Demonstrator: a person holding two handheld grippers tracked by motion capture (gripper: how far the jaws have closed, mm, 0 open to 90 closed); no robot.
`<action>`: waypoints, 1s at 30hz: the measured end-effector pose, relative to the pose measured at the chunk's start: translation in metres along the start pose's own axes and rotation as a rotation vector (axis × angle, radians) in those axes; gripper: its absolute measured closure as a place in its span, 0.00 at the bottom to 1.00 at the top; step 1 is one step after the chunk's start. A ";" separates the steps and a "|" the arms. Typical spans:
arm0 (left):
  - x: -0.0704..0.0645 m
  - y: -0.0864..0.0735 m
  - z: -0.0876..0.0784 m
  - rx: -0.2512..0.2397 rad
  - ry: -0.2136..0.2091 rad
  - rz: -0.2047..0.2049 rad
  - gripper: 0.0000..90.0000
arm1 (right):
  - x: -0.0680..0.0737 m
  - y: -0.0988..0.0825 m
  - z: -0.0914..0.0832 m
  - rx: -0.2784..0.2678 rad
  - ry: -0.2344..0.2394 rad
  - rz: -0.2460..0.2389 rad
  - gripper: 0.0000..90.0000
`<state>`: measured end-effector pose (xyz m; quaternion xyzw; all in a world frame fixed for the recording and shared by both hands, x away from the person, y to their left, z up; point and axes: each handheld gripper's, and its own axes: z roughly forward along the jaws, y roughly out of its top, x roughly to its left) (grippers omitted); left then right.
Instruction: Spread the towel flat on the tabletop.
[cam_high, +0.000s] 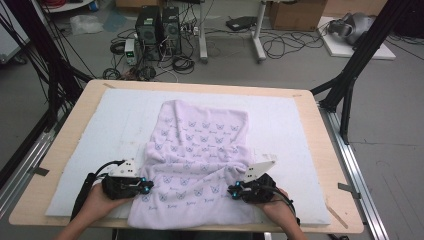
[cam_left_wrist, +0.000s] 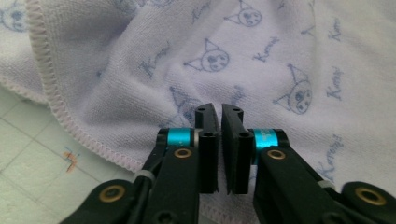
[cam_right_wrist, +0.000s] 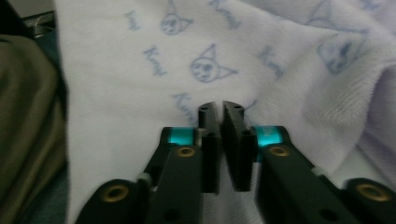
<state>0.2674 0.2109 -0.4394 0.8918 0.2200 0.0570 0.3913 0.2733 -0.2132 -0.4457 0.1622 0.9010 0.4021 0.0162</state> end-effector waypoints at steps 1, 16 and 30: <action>-0.002 0.000 -0.001 0.003 -0.010 0.004 0.96 | 0.003 0.000 0.000 -0.001 -0.002 -0.005 0.96; -0.036 -0.003 -0.044 -0.090 0.006 0.069 0.71 | 0.061 0.009 -0.054 -0.128 0.038 -0.076 0.78; -0.017 0.002 0.001 0.006 -0.055 0.065 0.96 | 0.019 0.002 0.001 -0.002 0.019 -0.052 0.91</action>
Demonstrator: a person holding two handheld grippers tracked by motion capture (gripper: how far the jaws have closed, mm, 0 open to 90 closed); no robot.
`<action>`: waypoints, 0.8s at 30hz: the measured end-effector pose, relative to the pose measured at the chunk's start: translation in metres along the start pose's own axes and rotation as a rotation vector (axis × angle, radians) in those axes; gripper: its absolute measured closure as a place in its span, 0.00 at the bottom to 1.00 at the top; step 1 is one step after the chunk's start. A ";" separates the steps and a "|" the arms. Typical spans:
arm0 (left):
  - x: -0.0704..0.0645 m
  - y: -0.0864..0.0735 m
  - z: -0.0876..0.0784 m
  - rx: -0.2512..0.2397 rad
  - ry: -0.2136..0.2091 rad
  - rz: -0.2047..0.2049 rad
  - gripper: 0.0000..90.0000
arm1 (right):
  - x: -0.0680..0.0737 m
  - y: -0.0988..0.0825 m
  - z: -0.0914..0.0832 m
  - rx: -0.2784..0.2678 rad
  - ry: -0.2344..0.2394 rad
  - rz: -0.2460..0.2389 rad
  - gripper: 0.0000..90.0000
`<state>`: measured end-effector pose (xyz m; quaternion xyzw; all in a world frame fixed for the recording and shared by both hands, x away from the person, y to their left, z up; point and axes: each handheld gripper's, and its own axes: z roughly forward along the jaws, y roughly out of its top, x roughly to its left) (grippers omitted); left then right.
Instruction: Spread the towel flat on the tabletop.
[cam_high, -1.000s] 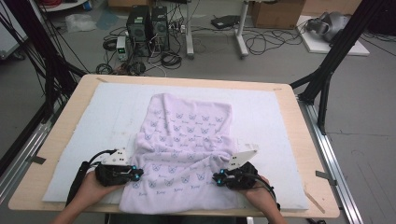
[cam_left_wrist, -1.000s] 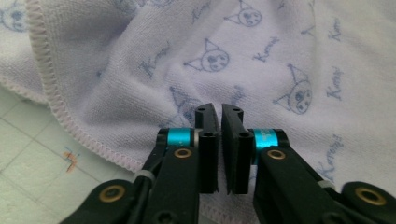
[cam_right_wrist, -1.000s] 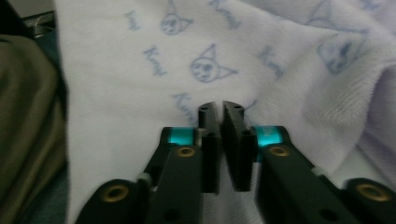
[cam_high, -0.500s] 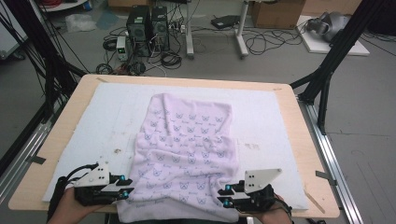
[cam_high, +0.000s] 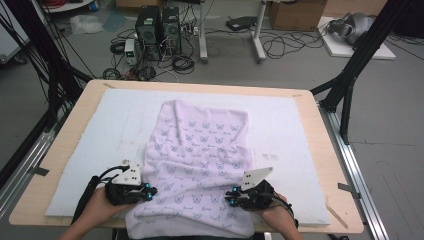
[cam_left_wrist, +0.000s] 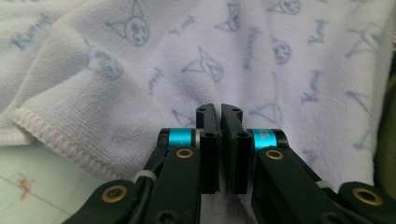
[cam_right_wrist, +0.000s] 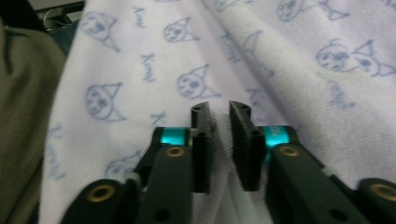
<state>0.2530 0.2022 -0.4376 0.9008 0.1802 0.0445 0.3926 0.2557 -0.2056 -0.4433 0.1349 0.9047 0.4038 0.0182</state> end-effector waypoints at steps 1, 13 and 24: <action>-0.002 -0.002 -0.003 0.002 -0.010 0.003 0.96 | 0.002 -0.001 -0.001 0.009 0.009 -0.010 0.91; -0.005 0.008 -0.031 -0.111 0.062 0.012 0.67 | 0.015 0.018 -0.034 -0.047 0.001 -0.063 0.71; 0.015 0.001 0.000 -0.002 0.027 -0.009 0.98 | -0.026 -0.002 -0.004 0.024 -0.017 0.041 0.96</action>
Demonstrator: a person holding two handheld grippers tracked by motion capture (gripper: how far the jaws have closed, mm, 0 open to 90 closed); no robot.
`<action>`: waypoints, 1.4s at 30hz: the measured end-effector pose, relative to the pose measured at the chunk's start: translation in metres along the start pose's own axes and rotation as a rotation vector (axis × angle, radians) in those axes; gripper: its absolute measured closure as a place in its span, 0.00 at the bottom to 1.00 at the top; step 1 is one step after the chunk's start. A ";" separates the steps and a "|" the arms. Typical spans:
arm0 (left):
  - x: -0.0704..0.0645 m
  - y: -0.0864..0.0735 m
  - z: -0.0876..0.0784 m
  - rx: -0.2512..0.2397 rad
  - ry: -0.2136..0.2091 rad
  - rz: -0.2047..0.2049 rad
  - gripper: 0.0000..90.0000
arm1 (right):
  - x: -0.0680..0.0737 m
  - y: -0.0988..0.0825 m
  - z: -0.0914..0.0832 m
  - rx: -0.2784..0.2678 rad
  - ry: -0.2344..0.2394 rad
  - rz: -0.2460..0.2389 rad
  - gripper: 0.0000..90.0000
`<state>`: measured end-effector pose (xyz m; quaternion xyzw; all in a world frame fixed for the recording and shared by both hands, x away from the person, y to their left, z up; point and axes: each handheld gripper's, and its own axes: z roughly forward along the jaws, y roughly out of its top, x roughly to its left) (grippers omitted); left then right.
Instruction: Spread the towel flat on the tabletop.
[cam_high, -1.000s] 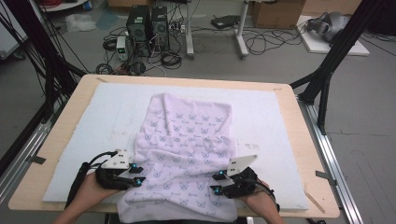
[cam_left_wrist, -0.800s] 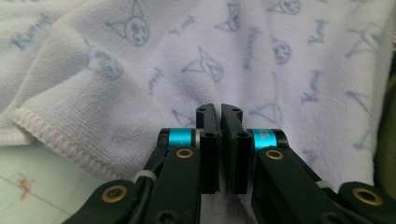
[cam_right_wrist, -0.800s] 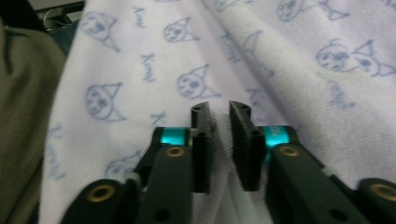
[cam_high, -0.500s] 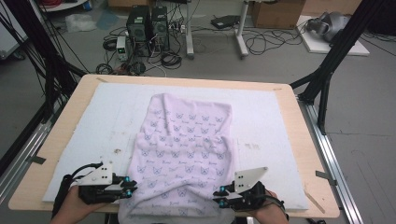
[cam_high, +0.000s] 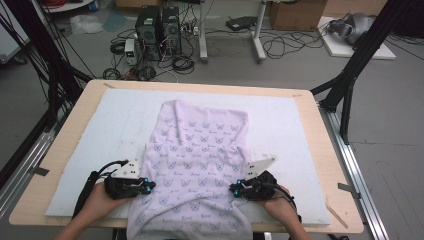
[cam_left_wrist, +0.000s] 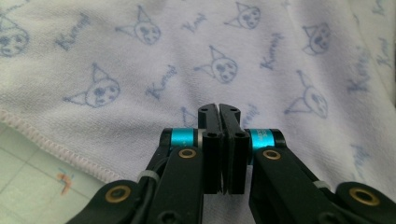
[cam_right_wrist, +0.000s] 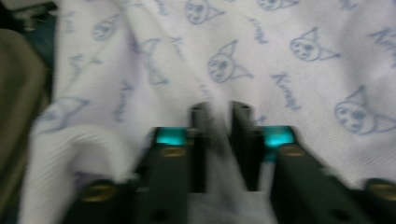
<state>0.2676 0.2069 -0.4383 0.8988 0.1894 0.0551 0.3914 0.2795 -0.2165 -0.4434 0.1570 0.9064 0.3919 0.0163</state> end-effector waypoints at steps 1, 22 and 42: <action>-0.004 -0.002 -0.004 -0.001 -0.004 0.009 0.98 | 0.001 0.000 -0.001 0.002 0.007 -0.002 0.96; -0.031 -0.014 -0.015 0.006 -0.136 0.042 0.96 | 0.036 -0.008 -0.001 0.007 0.135 -0.046 0.95; 0.026 0.003 0.002 0.008 0.120 -0.086 0.96 | -0.030 -0.001 -0.009 -0.011 -0.155 0.112 0.75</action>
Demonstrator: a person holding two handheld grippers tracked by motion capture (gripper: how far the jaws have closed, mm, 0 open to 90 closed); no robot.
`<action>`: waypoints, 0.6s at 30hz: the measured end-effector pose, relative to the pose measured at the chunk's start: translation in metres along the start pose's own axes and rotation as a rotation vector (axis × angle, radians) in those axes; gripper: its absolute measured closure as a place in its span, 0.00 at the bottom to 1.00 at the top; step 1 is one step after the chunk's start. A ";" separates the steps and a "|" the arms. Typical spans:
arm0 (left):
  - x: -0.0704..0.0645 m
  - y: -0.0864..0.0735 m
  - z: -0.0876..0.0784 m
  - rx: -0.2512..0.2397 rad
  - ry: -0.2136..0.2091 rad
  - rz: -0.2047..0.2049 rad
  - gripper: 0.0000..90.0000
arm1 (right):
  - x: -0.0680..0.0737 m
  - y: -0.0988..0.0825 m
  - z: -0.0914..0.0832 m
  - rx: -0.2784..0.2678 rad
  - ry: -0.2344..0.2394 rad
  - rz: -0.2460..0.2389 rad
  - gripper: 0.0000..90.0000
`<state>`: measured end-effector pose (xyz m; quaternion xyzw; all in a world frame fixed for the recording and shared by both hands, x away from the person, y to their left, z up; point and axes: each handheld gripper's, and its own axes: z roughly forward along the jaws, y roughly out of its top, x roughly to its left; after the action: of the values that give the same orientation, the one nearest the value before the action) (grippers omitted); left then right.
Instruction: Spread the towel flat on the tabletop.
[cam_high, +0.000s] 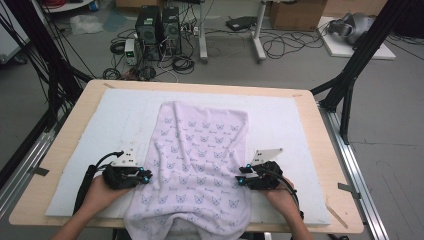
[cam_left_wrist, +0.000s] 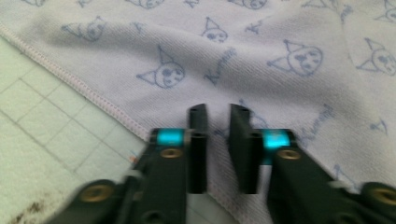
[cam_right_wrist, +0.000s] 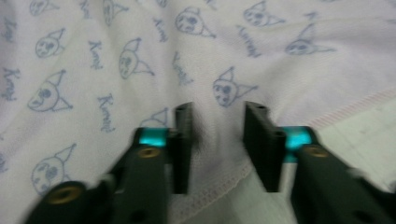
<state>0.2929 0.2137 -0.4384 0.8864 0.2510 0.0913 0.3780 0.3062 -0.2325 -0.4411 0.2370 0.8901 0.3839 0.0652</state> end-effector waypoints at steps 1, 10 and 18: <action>0.000 0.002 0.000 0.009 0.006 0.005 0.97 | 0.000 0.001 0.003 0.008 0.007 -0.008 0.83; 0.017 0.015 0.005 -0.030 0.222 -0.005 0.98 | -0.016 0.016 -0.005 0.018 -0.139 -0.026 0.97; 0.021 0.019 0.010 -0.033 0.225 -0.021 0.85 | -0.027 0.013 -0.006 -0.032 -0.155 0.020 0.81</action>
<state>0.3212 0.2068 -0.4318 0.8615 0.2996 0.1903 0.3632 0.3327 -0.2418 -0.4291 0.2737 0.8736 0.3794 0.1339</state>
